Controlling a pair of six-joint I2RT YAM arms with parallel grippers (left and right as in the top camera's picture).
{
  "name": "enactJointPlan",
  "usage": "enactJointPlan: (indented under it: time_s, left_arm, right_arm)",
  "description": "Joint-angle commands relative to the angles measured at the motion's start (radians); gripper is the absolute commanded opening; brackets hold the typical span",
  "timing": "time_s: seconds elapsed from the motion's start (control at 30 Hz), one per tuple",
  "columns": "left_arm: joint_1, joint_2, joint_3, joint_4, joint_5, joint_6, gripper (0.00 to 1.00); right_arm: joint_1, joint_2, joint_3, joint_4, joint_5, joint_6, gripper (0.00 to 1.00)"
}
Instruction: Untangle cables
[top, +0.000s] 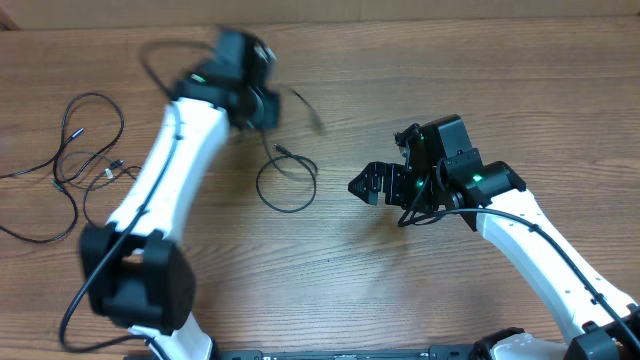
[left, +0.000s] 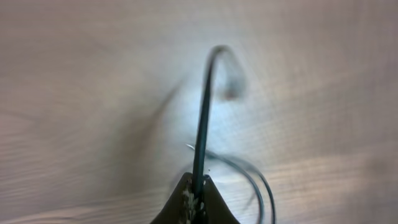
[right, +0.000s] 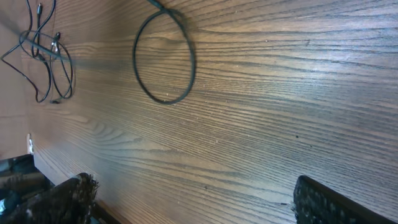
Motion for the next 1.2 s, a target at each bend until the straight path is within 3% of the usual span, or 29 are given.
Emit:
enactJointPlan:
  time_s: [0.0, 0.3, 0.53, 1.17]
  left_arm:
    - [0.075, -0.080, 0.165, -0.034, -0.180, 0.012, 0.04]
    - [0.320, -0.108, 0.446, -0.027, -0.283, 0.012, 0.04]
    - [0.472, -0.108, 0.483, -0.004, -0.279, 0.008, 0.04]
    - [0.506, -0.040, 0.479, -0.074, -0.284, 0.009, 0.04]
  right_arm:
    - [-0.001, -0.009, 0.007, 0.002, 0.006, -0.006, 1.00]
    - [-0.001, -0.009, 0.007, 0.002, 0.010, -0.006, 1.00]
    - [-0.001, -0.009, 0.007, 0.002, 0.021, -0.006, 1.00]
    - [-0.001, -0.009, 0.007, 0.002, 0.020, -0.006, 1.00]
